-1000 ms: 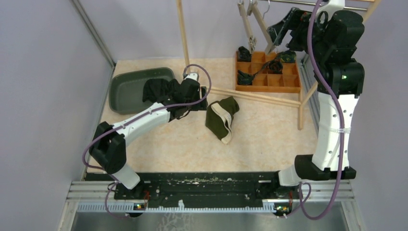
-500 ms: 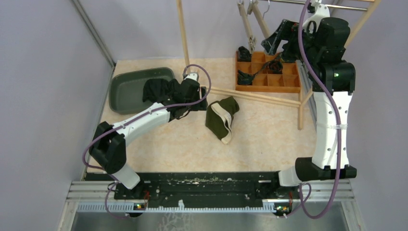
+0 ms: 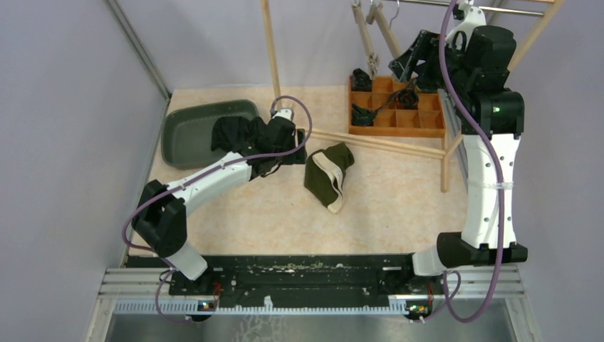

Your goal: Clip the underwear to the hanger

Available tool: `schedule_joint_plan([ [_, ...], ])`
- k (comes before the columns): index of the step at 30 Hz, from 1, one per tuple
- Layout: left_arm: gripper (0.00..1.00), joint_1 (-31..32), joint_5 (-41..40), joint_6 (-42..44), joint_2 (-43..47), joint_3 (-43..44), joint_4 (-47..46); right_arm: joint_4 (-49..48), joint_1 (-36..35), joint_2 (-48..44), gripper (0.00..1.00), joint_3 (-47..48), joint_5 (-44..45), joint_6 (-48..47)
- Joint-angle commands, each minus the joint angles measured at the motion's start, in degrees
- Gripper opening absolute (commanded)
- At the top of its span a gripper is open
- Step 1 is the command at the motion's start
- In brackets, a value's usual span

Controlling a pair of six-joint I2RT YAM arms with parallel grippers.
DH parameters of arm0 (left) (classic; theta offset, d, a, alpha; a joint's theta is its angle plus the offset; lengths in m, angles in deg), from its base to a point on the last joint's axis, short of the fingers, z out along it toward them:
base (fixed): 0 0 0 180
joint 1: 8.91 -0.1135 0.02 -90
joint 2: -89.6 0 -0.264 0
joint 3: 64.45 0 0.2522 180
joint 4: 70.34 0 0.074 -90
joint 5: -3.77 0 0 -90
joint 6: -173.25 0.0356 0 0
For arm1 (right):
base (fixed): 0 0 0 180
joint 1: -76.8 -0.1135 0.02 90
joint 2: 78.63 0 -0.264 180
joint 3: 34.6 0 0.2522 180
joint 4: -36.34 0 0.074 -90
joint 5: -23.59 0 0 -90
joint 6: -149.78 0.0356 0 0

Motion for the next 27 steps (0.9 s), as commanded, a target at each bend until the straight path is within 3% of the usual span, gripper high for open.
schedule_joint_plan([
  [1, 0.77, -0.4, 0.4, -0.8, 1.3, -0.7, -0.6, -2.3, 0.4, 0.7, 0.68, 2.5, -1.0, -0.5],
  [4, 0.77, -0.4, 0.4, -0.7, 1.3, -1.0, -0.6, -2.4, 0.4, 1.2, 0.55, 3.1, -1.1, -0.4],
  [11, 0.77, -0.7, 0.5, -0.9, 1.4, -1.3, -0.8, -1.9, 0.4, 1.9, 0.03, 4.4, -0.5, -0.3],
  [20, 0.77, -0.8, 0.8, -1.1, 1.3, -1.7, -1.0, -3.3, 0.3, 0.3, 0.0, 2.9, 1.1, -0.2],
  [27, 0.77, -0.9, 0.9, -1.0, 1.4, -1.9, -1.0, -10.5, 0.4, -6.9, 0.0, -4.8, 4.7, 0.0],
])
